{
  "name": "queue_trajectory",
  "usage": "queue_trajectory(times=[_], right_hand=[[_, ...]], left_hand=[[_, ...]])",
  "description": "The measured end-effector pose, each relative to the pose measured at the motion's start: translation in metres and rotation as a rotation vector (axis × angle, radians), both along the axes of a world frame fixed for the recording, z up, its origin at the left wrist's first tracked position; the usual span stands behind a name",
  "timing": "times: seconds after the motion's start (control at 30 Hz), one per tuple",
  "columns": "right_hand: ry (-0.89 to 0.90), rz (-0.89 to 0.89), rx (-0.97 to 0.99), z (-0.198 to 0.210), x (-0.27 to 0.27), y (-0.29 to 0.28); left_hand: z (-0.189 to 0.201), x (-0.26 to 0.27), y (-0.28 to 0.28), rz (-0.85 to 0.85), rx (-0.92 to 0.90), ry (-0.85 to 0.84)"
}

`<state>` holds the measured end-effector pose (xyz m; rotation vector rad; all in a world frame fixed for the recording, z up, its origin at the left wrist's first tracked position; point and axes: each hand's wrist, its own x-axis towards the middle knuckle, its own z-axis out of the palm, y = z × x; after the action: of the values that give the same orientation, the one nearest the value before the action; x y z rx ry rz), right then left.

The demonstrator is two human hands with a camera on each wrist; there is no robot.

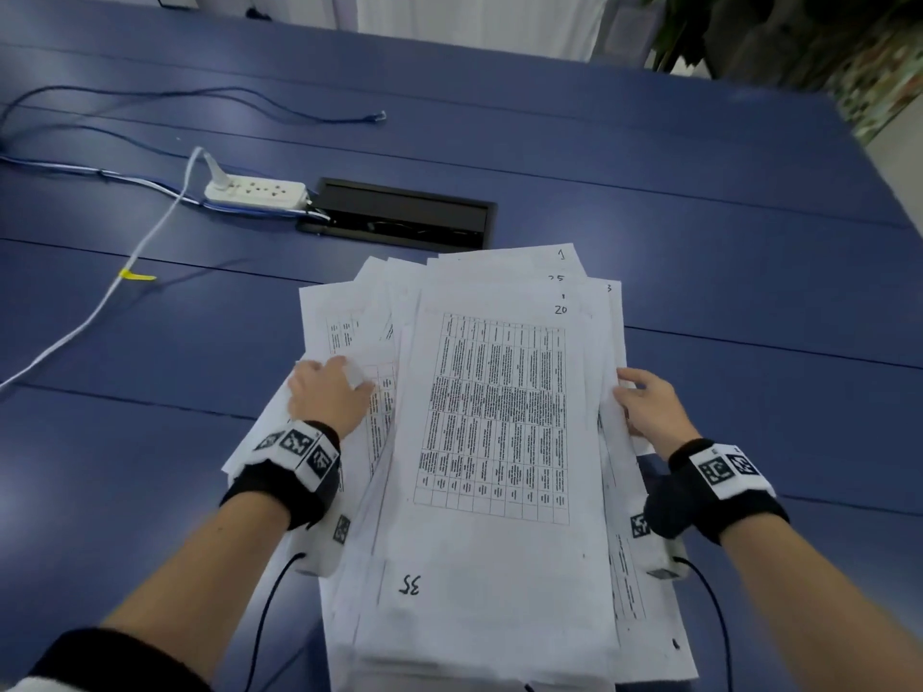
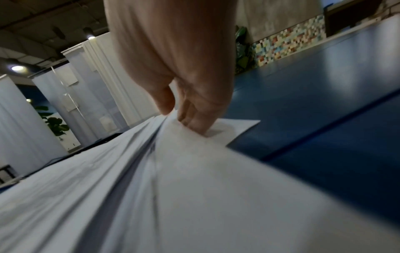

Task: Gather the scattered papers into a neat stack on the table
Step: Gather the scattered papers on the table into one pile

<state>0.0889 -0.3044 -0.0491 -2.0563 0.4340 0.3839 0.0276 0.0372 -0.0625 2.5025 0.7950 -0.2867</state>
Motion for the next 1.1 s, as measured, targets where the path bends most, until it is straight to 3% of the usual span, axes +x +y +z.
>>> queue_trajectory(times=[0.07, 0.2, 0.3, 0.37, 0.5, 0.6, 0.77, 0.9, 1.1], right_hand=[[0.008, -0.019, 0.002, 0.000, -0.005, 0.005], [0.031, 0.078, 0.036, 0.001, -0.015, 0.031], [0.028, 0.117, 0.034, 0.004, -0.016, 0.040], [-0.022, 0.054, 0.044, 0.003, -0.014, 0.032], [-0.006, -0.108, 0.123, -0.001, -0.012, 0.009], [0.014, -0.114, 0.147, -0.004, -0.014, 0.009], [0.010, -0.083, 0.174, -0.003, -0.014, 0.016], [0.037, -0.049, 0.185, 0.000, -0.010, 0.012], [0.116, 0.012, 0.250, 0.002, -0.005, 0.027]], left_hand=[[-0.006, -0.014, -0.009, 0.054, 0.077, 0.087], [-0.020, -0.016, -0.029, -0.109, 0.163, 0.066], [-0.015, 0.000, -0.030, -0.173, 0.072, 0.046], [-0.010, 0.007, -0.019, -0.202, 0.008, 0.042], [0.002, -0.004, 0.002, -0.006, -0.090, 0.046], [0.009, -0.013, 0.002, 0.191, -0.246, -0.016], [0.015, -0.006, 0.006, 0.326, -0.409, -0.192], [0.011, -0.005, 0.010, 0.233, -0.412, -0.140], [0.009, 0.014, 0.011, 0.185, -0.600, -0.084]])
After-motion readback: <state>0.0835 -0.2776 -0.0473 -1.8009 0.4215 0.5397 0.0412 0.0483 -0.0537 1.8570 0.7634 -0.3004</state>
